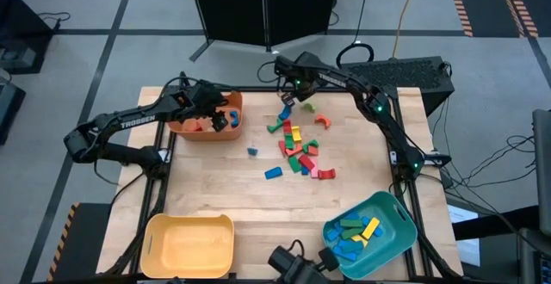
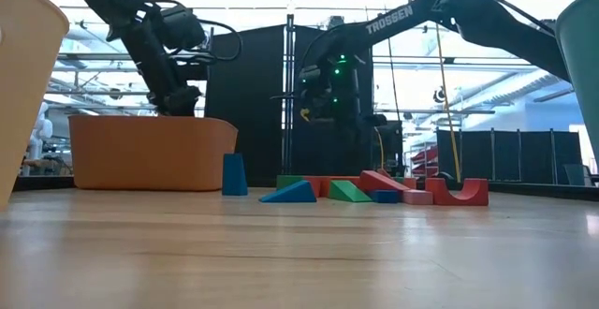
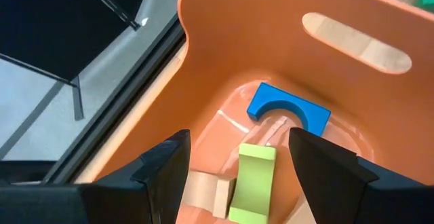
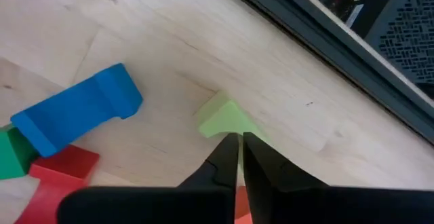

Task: Sort blocks by size
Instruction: Put the light green arch block into the orange bin

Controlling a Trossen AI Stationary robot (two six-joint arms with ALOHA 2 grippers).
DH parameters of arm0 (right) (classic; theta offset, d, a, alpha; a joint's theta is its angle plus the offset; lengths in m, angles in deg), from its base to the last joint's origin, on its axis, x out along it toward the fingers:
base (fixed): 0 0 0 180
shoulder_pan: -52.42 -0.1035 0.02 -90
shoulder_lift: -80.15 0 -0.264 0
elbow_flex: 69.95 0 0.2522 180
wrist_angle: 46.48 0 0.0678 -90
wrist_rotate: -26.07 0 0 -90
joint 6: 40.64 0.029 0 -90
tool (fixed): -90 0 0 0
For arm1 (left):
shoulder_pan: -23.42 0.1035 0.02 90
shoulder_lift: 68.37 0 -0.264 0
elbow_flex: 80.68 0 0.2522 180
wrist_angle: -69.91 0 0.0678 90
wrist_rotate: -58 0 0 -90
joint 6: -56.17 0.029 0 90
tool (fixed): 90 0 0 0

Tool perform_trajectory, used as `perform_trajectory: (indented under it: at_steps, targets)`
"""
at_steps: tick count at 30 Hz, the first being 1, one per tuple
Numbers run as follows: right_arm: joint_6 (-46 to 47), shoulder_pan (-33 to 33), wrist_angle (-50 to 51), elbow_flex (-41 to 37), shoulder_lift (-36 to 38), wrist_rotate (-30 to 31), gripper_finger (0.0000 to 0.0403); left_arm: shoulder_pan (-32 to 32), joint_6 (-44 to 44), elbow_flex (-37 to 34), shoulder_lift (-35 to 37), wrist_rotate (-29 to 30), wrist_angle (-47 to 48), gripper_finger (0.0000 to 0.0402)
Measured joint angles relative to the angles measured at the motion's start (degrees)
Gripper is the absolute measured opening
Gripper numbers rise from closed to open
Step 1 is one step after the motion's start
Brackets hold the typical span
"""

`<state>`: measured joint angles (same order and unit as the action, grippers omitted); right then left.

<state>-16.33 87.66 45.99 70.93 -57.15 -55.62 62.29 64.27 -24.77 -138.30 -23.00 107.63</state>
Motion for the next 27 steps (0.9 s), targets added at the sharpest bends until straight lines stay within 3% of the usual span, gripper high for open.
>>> perform_trajectory:
  at_steps: [16,21,27]
  targets:
    - [1.63,-2.45,-3.07,-0.06,-2.31,-3.85,0.0001,0.00,1.70,0.00,0.00,0.00,-2.62,0.0251]
    - [4.09,-2.67,-1.33,-0.02,-2.33,1.82,0.0000,0.00,1.81,0.18,0.00,0.00,-2.44,0.0251]
    - [6.11,-1.50,-0.28,-0.02,-2.37,3.37,0.0000,0.00,1.81,0.39,0.00,0.00,-2.46,0.0251]
